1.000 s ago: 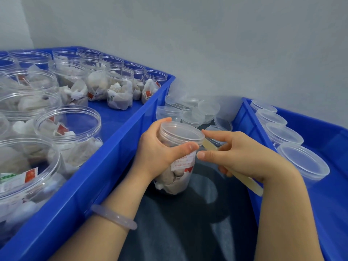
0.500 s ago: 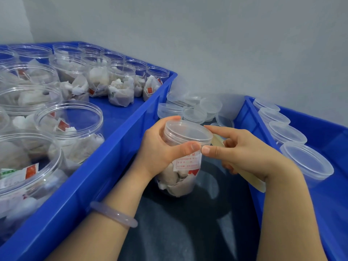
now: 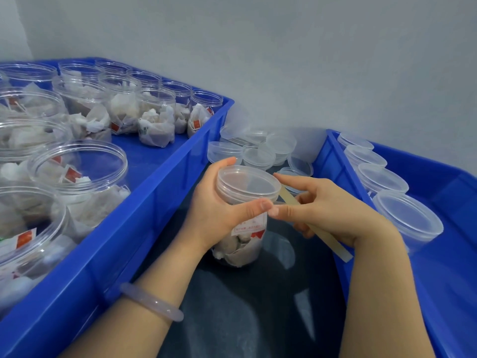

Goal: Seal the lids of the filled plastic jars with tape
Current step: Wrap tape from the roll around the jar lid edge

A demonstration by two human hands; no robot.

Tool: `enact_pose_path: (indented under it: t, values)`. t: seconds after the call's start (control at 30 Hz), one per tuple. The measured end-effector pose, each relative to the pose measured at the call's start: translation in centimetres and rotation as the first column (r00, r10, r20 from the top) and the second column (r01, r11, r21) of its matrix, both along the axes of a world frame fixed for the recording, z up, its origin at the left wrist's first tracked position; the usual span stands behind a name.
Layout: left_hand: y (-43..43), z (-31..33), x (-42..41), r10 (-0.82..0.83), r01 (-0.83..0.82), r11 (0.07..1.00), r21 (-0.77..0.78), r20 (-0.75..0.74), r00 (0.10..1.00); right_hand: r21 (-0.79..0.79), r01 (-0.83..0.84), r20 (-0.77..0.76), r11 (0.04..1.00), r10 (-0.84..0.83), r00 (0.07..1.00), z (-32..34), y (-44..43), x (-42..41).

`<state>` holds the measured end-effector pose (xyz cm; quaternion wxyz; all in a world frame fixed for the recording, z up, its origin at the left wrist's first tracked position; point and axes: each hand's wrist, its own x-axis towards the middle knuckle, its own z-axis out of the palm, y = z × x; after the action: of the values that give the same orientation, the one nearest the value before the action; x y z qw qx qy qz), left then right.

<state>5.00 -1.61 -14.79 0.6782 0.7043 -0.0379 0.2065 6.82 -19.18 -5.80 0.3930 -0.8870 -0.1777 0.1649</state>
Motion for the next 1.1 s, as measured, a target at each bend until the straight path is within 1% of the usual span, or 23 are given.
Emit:
enact_pose_path:
  t: [0.07, 0.17, 0.23, 0.33, 0.47, 0.53, 0.6, 0.67, 0.77, 0.87, 1.0, 1.1]
  values:
    - [0.1, -0.1, 0.2, 0.049, -0.049, 0.999, -0.012, 0.004, 0.999, 0.012, -0.009, -0.010, 1.000, 0.009, 1.000, 0.3, -0.1, -0.3]
    - [0.4, 0.0, 0.4, 0.116, -0.116, 0.993, -0.002, 0.008, 0.993, -0.010, 0.001, -0.006, 1.000, -0.001, 1.000, 0.4, 0.0, -0.5]
    - [0.7, 0.0, 0.3, 0.112, -0.112, 0.994, -0.013, 0.002, 0.994, -0.007, 0.028, 0.026, 1.000, -0.027, 0.999, 0.3, 0.2, -0.5]
    - [0.6, 0.1, 0.0, 0.042, -0.042, 0.999, -0.034, -0.001, 0.999, 0.009, 0.046, 0.042, 0.999, -0.047, 0.998, 0.2, 0.5, -0.3]
    - [0.4, 0.2, -0.3, -0.095, 0.089, 0.986, -0.139, -0.037, 0.995, 0.028, 0.029, 0.021, 0.999, -0.029, 0.999, 0.0, 0.5, -0.2]
    - [0.9, 0.3, -0.3, -0.192, 0.180, 0.966, -0.186, -0.048, 0.980, -0.003, 0.003, 0.029, 1.000, -0.002, 1.000, -0.2, 0.5, 0.0]
    - [1.2, 0.4, -0.3, -0.278, 0.261, 0.944, -0.201, -0.061, 0.958, -0.045, -0.032, 0.021, 0.998, 0.033, 0.999, -0.2, 0.4, 0.1]
    - [1.1, 0.5, -0.3, -0.315, 0.296, 0.931, -0.213, -0.061, 0.947, -0.043, -0.052, 0.009, 0.998, 0.053, 0.999, -0.2, 0.4, 0.0]
    - [0.7, 0.5, -0.3, -0.268, 0.251, 0.944, -0.216, -0.055, 0.962, -0.027, -0.049, 0.020, 0.998, 0.049, 0.999, -0.3, 0.5, 0.1]
    - [0.6, 0.3, -0.3, -0.128, 0.123, 0.988, -0.094, -0.048, 0.991, -0.044, -0.031, 0.028, 0.999, 0.032, 0.999, -0.3, 0.4, 0.2]
    - [0.0, 0.3, -0.4, -0.034, 0.037, 0.998, 0.057, -0.042, 0.999, -0.061, -0.048, 0.048, 0.997, 0.051, 0.998, -0.2, 0.6, 0.1]
    - [-0.2, 0.2, -0.1, 0.027, -0.026, 0.999, 0.041, -0.034, 0.999, -0.079, -0.020, 0.089, 0.997, 0.027, 0.996, -0.5, 0.9, 0.6]
